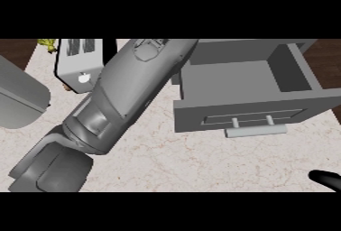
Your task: Pick up the can, place it into the drawer and close the drawer
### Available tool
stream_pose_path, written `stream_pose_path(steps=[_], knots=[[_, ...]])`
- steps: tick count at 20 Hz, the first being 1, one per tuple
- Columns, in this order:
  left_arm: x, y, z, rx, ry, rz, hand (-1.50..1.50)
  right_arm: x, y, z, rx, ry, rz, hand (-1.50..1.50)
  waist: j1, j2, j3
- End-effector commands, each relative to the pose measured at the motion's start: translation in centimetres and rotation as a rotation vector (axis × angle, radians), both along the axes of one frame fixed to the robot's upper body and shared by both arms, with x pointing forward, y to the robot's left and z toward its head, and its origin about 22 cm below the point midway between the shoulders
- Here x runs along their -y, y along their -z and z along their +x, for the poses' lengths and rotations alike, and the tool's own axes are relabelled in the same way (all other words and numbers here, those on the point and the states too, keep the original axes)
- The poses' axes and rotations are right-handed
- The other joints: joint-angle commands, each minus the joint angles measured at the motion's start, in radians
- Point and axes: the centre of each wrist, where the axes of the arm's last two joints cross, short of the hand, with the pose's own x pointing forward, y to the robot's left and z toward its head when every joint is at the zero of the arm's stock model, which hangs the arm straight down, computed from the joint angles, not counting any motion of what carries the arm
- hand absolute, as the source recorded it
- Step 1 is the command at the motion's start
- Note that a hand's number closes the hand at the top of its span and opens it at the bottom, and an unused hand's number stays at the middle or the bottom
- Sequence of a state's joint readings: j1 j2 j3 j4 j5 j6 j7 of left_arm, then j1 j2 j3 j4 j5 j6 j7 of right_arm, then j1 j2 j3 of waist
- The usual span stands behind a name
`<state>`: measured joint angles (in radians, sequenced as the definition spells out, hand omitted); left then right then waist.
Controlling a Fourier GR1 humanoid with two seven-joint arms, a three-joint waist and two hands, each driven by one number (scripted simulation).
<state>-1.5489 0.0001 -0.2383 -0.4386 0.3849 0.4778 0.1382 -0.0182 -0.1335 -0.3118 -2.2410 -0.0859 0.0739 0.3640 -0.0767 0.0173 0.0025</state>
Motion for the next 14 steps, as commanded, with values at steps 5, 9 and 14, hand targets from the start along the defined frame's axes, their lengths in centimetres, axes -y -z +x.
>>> stream_pose_path(steps=[5,9,14], knots=[[0.4,-0.3,0.4,-0.001,-0.121,0.021,-1.50,-0.2,-1.1,0.1,0.000,-0.032,-0.022,-1.50,-0.025,0.005,0.001],[-0.1,1.2,0.7,0.032,-0.165,0.020,-1.50,-0.7,-1.2,0.6,0.013,-0.024,0.002,-1.50,-0.028,0.009,0.001],[0.7,-0.4,0.2,0.035,-0.176,-0.015,-1.50,-0.8,-1.5,0.8,0.041,-0.034,-0.140,-1.50,-0.039,0.012,0.001]])
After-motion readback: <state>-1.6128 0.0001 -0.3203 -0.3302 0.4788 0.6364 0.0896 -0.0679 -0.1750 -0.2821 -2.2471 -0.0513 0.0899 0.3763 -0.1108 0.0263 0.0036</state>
